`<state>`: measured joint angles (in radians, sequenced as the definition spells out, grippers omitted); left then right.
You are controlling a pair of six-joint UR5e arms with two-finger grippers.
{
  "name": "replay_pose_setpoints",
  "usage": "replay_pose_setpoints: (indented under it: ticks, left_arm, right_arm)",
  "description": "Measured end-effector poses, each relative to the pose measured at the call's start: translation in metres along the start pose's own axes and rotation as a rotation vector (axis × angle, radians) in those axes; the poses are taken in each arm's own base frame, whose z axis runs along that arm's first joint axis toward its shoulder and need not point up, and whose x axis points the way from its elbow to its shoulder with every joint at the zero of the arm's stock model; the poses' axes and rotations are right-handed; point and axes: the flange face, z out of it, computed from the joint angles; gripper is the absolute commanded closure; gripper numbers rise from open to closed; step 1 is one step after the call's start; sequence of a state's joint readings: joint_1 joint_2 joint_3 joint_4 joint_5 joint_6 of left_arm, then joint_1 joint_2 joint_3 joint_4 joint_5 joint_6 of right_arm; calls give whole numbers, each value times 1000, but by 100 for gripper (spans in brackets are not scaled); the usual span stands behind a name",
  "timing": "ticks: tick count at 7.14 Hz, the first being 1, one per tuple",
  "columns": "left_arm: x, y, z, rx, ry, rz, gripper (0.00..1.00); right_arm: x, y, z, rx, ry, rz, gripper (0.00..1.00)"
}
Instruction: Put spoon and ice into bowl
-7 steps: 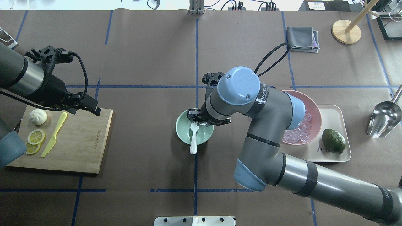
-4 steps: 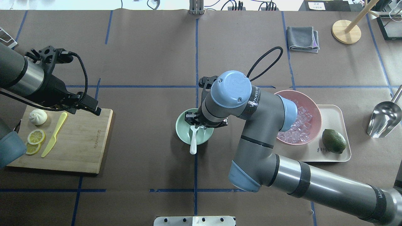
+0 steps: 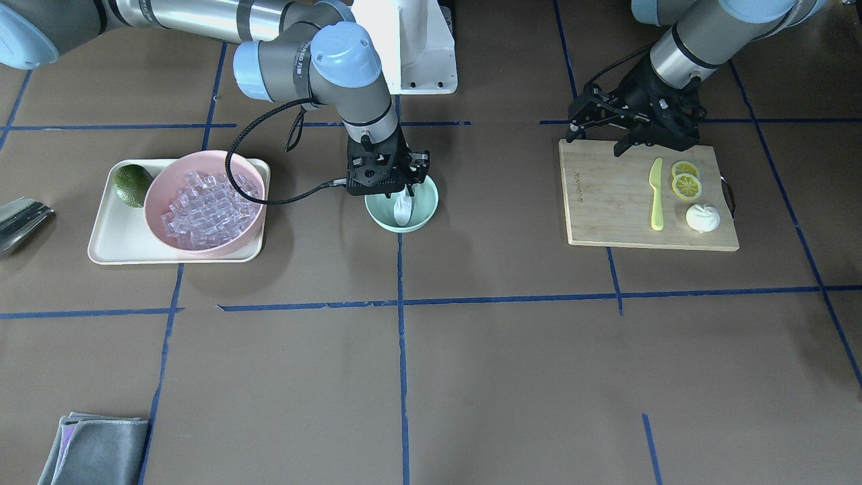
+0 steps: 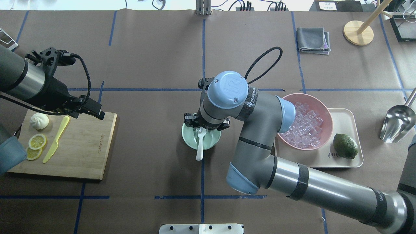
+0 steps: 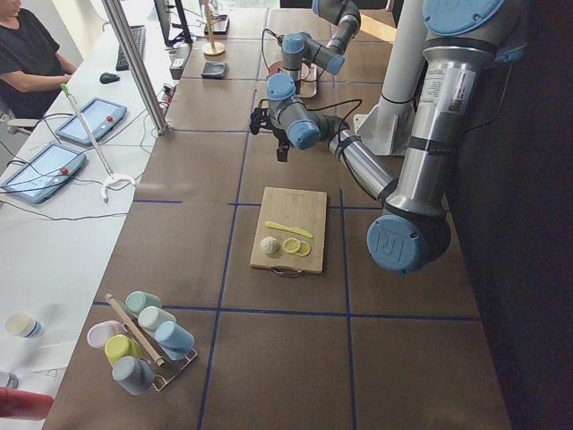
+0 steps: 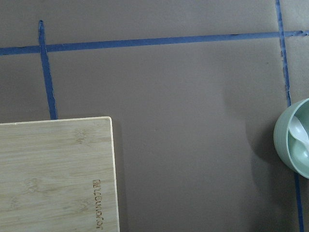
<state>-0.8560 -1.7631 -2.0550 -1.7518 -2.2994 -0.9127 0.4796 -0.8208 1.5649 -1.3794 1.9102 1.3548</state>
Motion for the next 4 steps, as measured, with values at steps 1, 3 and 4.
replay_pose_setpoints:
  ticks: [1, 3, 4]
  left_arm:
    - [0, 0, 0, 0, 0, 0, 7]
    - [-9, 1, -1, 0, -10, -9, 7]
    - [-30, 4, 0, -5, -32, -6, 7]
  right_arm:
    - [0, 0, 2, 0, -10, -1, 1]
    - [35, -5, -16, 0, -24, 10, 1]
    - [86, -18, -45, -8, -33, 26, 1]
